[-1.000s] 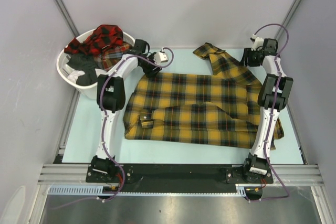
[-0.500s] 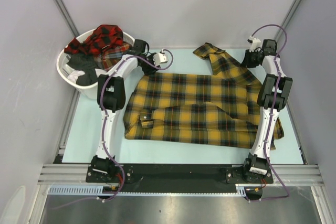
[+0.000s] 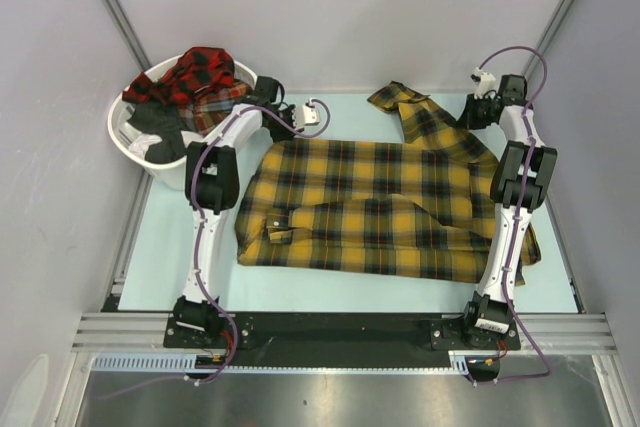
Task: Fold and stack the long sleeve shirts
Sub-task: Fold the shirt
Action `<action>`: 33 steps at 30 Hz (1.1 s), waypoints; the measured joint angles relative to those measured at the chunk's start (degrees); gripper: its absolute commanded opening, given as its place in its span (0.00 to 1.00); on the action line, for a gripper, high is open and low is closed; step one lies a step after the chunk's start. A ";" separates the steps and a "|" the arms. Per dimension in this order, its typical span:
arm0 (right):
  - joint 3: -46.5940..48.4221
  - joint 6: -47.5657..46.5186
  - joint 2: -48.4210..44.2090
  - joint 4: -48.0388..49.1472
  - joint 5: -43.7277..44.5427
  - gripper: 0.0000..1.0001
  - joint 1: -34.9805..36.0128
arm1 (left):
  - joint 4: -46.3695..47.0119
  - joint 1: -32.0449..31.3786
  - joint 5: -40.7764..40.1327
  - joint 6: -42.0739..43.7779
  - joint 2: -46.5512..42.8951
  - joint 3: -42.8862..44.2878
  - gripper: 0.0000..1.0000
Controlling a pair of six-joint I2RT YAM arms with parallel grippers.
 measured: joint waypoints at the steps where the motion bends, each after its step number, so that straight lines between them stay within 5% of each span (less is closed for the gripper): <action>1: 0.00 0.31 -0.04 0.00 -0.04 0.00 -0.04 | -0.20 0.00 0.02 0.20 0.00 0.00 0.11; 5: 0.00 1.38 -0.48 0.02 -0.24 0.00 -0.17 | -0.90 0.00 0.11 1.01 -0.11 -0.17 0.00; 19: -0.24 3.48 -4.50 0.22 -1.51 0.00 -1.07 | -0.39 0.02 2.14 0.07 -5.01 -2.40 0.00; 22: -0.24 3.48 -4.74 0.22 -2.01 0.00 -1.31 | -0.28 0.02 2.23 0.13 -6.67 -3.17 0.34; 23: -0.26 3.48 -4.79 0.20 -2.05 0.00 -1.36 | -0.42 0.02 2.08 -0.22 -6.78 -2.91 0.38; 33: -0.87 3.19 -4.81 -0.04 -2.51 0.00 -1.01 | -5.68 0.09 -2.60 0.83 -3.93 1.25 0.39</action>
